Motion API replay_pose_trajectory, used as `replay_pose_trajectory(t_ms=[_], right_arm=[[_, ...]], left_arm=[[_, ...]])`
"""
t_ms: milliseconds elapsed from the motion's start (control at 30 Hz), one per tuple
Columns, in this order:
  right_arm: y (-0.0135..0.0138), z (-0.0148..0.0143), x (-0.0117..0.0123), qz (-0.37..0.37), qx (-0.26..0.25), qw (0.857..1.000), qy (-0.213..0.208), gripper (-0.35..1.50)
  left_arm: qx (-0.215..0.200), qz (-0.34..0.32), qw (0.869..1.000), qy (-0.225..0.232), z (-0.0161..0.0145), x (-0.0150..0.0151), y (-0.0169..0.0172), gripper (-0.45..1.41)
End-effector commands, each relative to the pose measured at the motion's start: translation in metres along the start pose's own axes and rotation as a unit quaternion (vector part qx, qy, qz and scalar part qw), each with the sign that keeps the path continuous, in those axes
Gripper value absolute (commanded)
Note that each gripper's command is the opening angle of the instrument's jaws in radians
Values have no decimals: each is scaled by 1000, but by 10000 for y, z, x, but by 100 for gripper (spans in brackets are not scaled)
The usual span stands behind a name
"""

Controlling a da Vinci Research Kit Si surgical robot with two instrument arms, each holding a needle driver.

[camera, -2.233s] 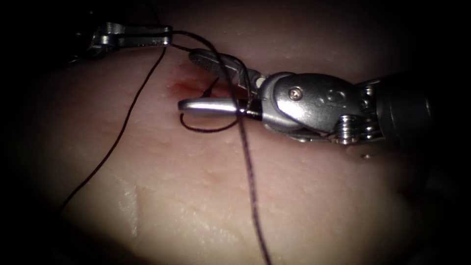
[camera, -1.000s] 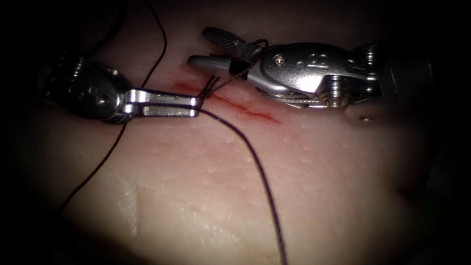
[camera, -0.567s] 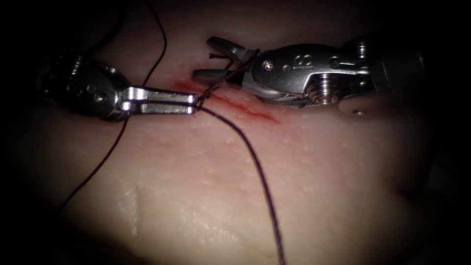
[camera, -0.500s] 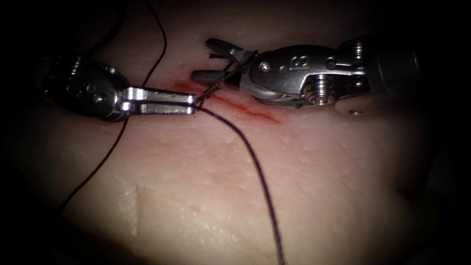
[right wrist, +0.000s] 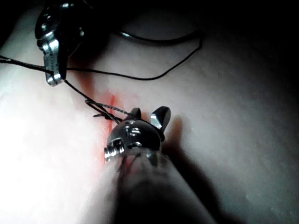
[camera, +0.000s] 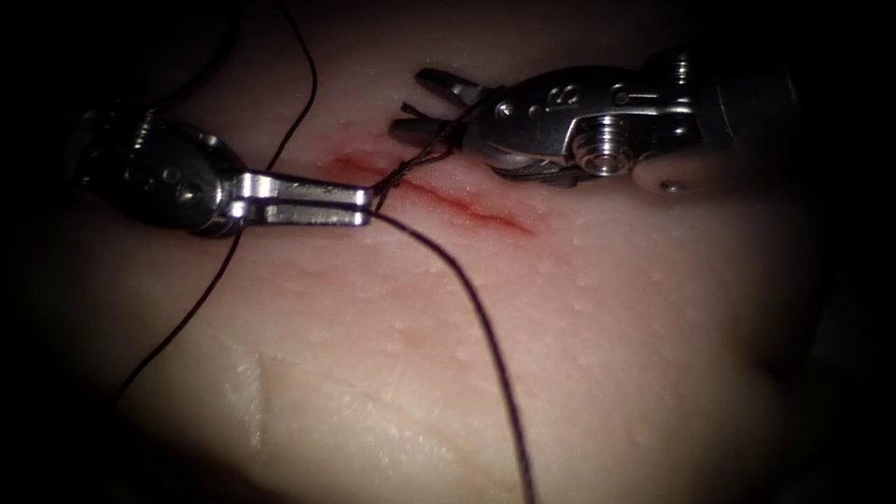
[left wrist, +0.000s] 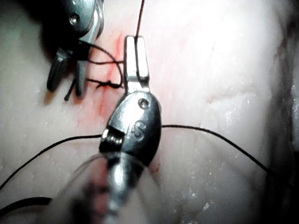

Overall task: Wound Closure
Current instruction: Right hand picks up suture tail and pulls back through and down to tighten while left hand pulls up

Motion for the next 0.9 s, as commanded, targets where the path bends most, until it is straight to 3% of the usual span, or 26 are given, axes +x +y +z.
replay_pose_trajectory(t_ms=[33, 500, 567, 633, 900], right_arm=[[-6, 9, -2, -2, 4, 1000, -8, 36], [-11, 33, -10, 11, 17, 998, -56, 34], [-14, 32, -11, 17, 21, 998, -62, 10], [-16, 29, -13, 21, 24, 997, -63, -35], [-20, 12, -19, 27, 33, 997, -62, -35]], left_arm=[[0, -2, 1000, 0, 6, -6, 8, -45], [-2, -5, 1000, -1, 6, -3, 14, -45], [-4, -5, 1000, -2, 5, -3, 14, -45], [-4, -5, 1000, -1, 5, -2, 14, -45], [-4, -7, 1000, 0, 2, 0, 9, -45]])
